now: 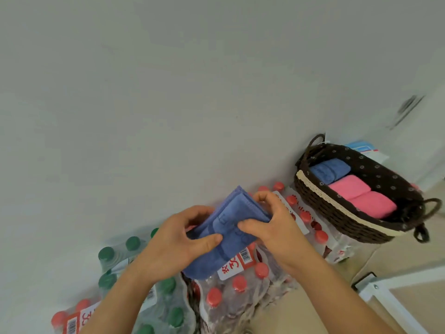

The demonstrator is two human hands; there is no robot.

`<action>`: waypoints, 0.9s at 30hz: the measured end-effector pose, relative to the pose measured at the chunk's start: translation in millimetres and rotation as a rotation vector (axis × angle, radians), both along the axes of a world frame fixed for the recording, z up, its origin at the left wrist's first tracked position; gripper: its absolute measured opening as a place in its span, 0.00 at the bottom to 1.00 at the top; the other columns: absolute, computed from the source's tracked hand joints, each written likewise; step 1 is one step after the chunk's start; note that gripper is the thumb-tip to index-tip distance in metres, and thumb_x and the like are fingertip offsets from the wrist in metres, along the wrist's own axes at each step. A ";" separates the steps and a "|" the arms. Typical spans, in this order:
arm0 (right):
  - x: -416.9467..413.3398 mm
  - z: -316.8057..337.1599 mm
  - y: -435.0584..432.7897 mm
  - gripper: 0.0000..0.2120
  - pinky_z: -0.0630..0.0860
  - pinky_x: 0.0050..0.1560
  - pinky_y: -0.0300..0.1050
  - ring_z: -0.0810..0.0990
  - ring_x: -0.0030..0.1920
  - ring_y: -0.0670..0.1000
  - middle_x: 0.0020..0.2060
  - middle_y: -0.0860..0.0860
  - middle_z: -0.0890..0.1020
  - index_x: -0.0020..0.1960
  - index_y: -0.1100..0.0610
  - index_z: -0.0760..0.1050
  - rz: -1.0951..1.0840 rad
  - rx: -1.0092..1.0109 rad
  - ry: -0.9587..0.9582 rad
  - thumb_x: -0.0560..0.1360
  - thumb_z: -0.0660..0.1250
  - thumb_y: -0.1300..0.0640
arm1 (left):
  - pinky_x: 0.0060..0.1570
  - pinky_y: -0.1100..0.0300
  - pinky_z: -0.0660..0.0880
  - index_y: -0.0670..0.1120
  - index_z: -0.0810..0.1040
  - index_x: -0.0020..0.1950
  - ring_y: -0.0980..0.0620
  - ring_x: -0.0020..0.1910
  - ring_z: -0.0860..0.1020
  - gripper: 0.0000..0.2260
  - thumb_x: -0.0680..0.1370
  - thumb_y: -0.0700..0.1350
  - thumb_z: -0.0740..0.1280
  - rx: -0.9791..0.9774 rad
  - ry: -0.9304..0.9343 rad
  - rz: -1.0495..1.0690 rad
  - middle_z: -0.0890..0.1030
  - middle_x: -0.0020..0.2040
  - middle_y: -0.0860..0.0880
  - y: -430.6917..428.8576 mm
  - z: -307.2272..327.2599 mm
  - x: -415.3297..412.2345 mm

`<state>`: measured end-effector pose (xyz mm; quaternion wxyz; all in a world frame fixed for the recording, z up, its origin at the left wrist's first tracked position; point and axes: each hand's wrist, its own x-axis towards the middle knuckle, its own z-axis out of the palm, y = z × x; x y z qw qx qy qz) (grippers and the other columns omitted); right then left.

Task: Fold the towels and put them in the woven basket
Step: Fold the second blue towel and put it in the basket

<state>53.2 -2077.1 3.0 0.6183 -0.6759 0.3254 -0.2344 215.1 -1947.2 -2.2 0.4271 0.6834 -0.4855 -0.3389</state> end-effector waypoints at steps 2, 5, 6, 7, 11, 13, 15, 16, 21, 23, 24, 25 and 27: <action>-8.4 2.9 -0.4 0.17 0.79 0.42 0.39 0.81 0.43 0.44 0.47 0.53 0.82 0.54 0.53 0.73 0.033 -0.005 0.066 0.70 0.73 0.66 | 0.51 0.52 0.78 0.55 0.79 0.55 0.55 0.51 0.81 0.11 0.73 0.51 0.69 -0.007 -0.048 -0.030 0.83 0.50 0.54 -0.4 0.9 -3.2; -22.5 14.2 -10.3 0.16 0.80 0.48 0.41 0.82 0.49 0.43 0.49 0.46 0.84 0.57 0.49 0.77 0.164 -0.126 0.170 0.70 0.74 0.57 | 0.50 0.45 0.77 0.56 0.78 0.55 0.49 0.49 0.81 0.12 0.74 0.57 0.64 -0.005 -0.127 -0.080 0.83 0.49 0.51 -2.2 0.7 -10.9; -25.9 17.8 -13.8 0.14 0.80 0.49 0.43 0.82 0.49 0.43 0.48 0.45 0.84 0.56 0.49 0.79 0.178 -0.203 0.208 0.71 0.74 0.55 | 0.50 0.45 0.76 0.56 0.78 0.55 0.50 0.49 0.80 0.11 0.75 0.56 0.63 -0.010 -0.152 -0.103 0.82 0.49 0.51 -4.4 1.6 -13.9; -29.3 21.1 -16.8 0.13 0.80 0.50 0.45 0.82 0.49 0.43 0.47 0.44 0.84 0.55 0.49 0.80 0.175 -0.268 0.235 0.71 0.74 0.54 | 0.49 0.46 0.76 0.56 0.78 0.55 0.50 0.48 0.80 0.10 0.76 0.56 0.63 -0.014 -0.163 -0.123 0.82 0.49 0.52 -7.9 2.9 -16.6; -44.8 31.8 -33.8 0.08 0.79 0.51 0.54 0.82 0.47 0.47 0.44 0.49 0.84 0.49 0.52 0.80 0.105 -0.368 0.252 0.71 0.73 0.58 | 0.53 0.53 0.77 0.60 0.77 0.57 0.56 0.52 0.80 0.12 0.75 0.52 0.70 0.022 -0.097 -0.221 0.81 0.53 0.56 -26.1 11.0 -23.4; -58.4 37.5 -50.1 0.07 0.79 0.52 0.53 0.83 0.48 0.47 0.45 0.49 0.85 0.49 0.53 0.80 0.086 -0.329 0.251 0.72 0.72 0.59 | 0.54 0.51 0.76 0.60 0.76 0.57 0.56 0.51 0.79 0.15 0.72 0.55 0.72 0.089 -0.124 -0.258 0.81 0.52 0.56 -34.8 11.0 -24.2; -73.8 41.6 -69.5 0.07 0.79 0.55 0.53 0.83 0.50 0.47 0.47 0.48 0.85 0.51 0.53 0.80 0.077 -0.251 0.237 0.73 0.71 0.60 | 0.51 0.48 0.78 0.57 0.77 0.57 0.53 0.49 0.81 0.14 0.73 0.57 0.69 0.081 -0.061 -0.258 0.82 0.51 0.52 -46.0 11.6 -28.1; -81.2 42.1 -80.0 0.08 0.79 0.56 0.52 0.83 0.51 0.47 0.47 0.48 0.85 0.52 0.53 0.80 0.064 -0.223 0.228 0.73 0.71 0.60 | 0.50 0.49 0.79 0.56 0.77 0.59 0.52 0.48 0.82 0.14 0.75 0.57 0.68 0.050 -0.007 -0.241 0.83 0.51 0.51 -54.3 11.6 -32.1; -116.4 43.8 -145.3 0.07 0.80 0.53 0.47 0.84 0.49 0.47 0.46 0.48 0.85 0.52 0.54 0.81 -0.016 -0.176 0.263 0.75 0.69 0.57 | 0.51 0.65 0.75 0.56 0.77 0.59 0.62 0.51 0.80 0.10 0.80 0.49 0.62 -0.142 -0.024 -0.037 0.82 0.51 0.60 -122.6 14.0 -78.4; -134.5 46.4 -181.8 0.06 0.79 0.52 0.46 0.84 0.47 0.46 0.44 0.47 0.86 0.51 0.53 0.82 -0.019 -0.207 0.304 0.75 0.69 0.57 | 0.49 0.69 0.74 0.58 0.77 0.56 0.65 0.50 0.78 0.08 0.80 0.48 0.61 -0.163 -0.080 0.020 0.82 0.49 0.62 -160.1 12.1 -102.9; -143.5 46.3 -203.2 0.05 0.79 0.52 0.46 0.84 0.47 0.46 0.44 0.47 0.86 0.50 0.52 0.82 -0.027 -0.221 0.325 0.75 0.69 0.57 | 0.47 0.70 0.73 0.60 0.77 0.55 0.65 0.48 0.78 0.08 0.80 0.48 0.61 -0.159 -0.109 0.039 0.81 0.48 0.63 -180.2 11.2 -115.7; -152.1 44.7 -225.9 0.05 0.79 0.52 0.47 0.84 0.47 0.46 0.43 0.47 0.86 0.49 0.52 0.82 -0.037 -0.236 0.350 0.74 0.70 0.57 | 0.45 0.70 0.73 0.61 0.76 0.54 0.66 0.47 0.78 0.08 0.80 0.48 0.61 -0.149 -0.136 0.058 0.81 0.46 0.63 -200.4 10.3 -129.0; -165.1 36.6 -271.0 0.05 0.79 0.53 0.50 0.84 0.47 0.47 0.43 0.47 0.86 0.48 0.52 0.82 -0.063 -0.285 0.400 0.73 0.71 0.56 | 0.41 0.69 0.73 0.60 0.75 0.55 0.64 0.43 0.77 0.08 0.80 0.48 0.60 -0.121 -0.194 0.106 0.80 0.44 0.61 -239.0 8.4 -153.4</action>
